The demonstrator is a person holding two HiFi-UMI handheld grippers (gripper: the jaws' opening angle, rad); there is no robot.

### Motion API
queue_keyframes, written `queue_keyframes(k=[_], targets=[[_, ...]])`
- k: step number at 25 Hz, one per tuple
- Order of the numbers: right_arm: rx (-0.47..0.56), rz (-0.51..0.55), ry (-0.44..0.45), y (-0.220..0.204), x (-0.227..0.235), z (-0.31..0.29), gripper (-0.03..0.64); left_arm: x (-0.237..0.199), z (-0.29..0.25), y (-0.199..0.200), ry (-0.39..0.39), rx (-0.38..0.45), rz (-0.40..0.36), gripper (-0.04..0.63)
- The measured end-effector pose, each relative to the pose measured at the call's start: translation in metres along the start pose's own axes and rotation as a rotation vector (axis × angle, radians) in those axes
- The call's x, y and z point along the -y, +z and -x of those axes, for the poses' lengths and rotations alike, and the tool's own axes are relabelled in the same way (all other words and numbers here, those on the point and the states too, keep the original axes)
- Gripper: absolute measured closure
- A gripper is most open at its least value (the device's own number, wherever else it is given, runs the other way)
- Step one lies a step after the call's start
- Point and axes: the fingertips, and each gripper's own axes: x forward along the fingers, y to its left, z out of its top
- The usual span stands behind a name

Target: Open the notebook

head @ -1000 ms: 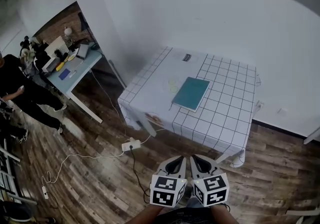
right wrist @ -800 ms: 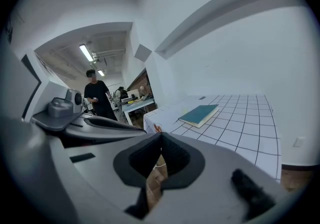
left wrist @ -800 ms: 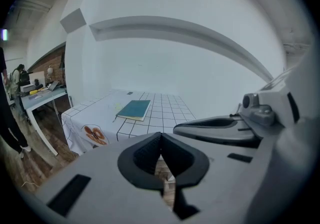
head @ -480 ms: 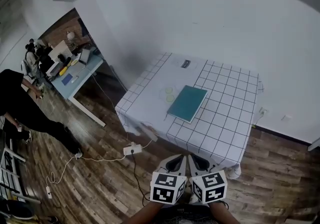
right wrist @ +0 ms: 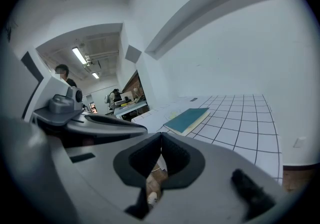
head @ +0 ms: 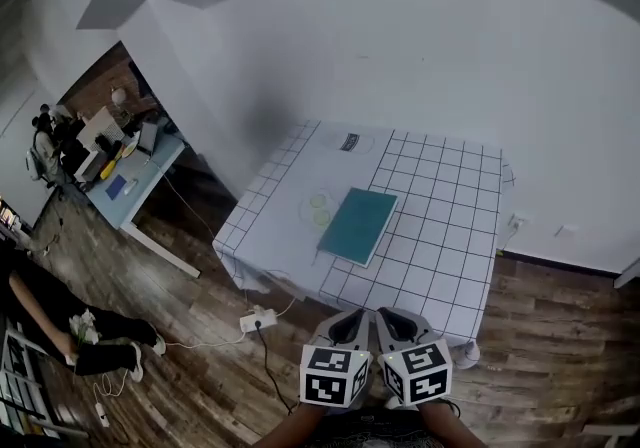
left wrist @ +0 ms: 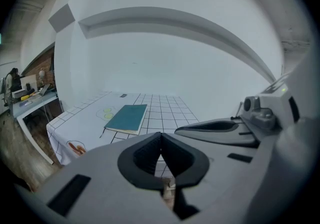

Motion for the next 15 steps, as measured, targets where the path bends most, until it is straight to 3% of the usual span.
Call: queue_keyframes(k=[15], targets=[[-0.043,-0.103,-0.243,0.017,0.033,-0.083,0.604,-0.068,-0.069,0.03,-0.219,-0.052,-0.097,0.584]])
